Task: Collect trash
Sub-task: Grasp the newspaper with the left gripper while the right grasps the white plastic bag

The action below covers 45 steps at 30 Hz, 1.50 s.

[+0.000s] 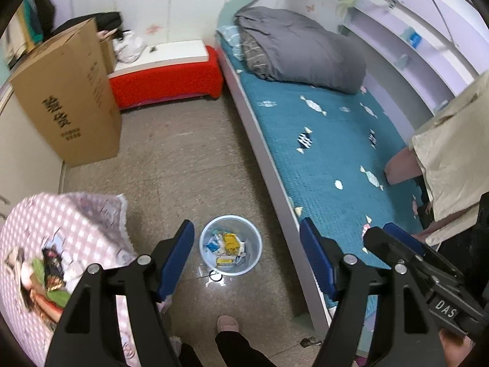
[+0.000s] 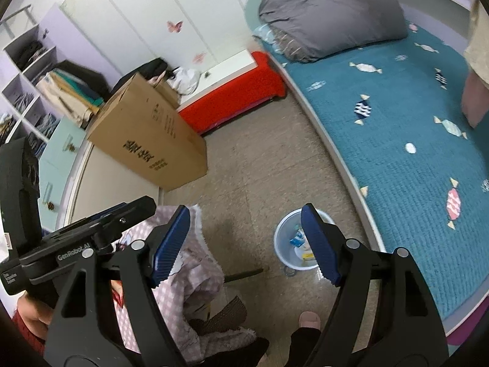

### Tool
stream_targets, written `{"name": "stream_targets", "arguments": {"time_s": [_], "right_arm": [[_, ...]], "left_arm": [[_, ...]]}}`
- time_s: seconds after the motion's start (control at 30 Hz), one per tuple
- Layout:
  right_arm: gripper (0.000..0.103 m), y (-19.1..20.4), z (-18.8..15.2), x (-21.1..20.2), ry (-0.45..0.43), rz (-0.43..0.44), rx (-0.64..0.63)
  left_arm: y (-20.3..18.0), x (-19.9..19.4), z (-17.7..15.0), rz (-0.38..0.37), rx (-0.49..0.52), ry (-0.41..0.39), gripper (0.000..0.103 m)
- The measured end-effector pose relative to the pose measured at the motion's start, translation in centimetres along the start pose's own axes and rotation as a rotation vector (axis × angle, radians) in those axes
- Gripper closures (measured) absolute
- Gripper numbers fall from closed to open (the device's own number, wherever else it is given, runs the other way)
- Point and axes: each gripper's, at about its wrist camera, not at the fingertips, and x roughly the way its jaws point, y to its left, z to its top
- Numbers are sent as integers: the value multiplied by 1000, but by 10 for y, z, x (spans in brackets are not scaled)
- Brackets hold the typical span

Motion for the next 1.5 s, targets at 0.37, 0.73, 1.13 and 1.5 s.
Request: {"name": "stream_targets", "arguments": {"time_s": [0.37, 0.73, 1.13, 1.5], "right_arm": [[29, 118, -45, 62, 135, 91, -153], [29, 257, -117, 128, 256, 142, -268], [29, 335, -164, 188, 283, 107, -331], [29, 374, -178, 215, 269, 67, -475]], "left_arm": [[147, -43, -50, 127, -220, -11, 33], [330, -71, -119, 390, -372, 80, 33], [408, -20, -152, 454, -307, 278, 33], [425, -15, -160, 322, -229, 288, 82]]}}
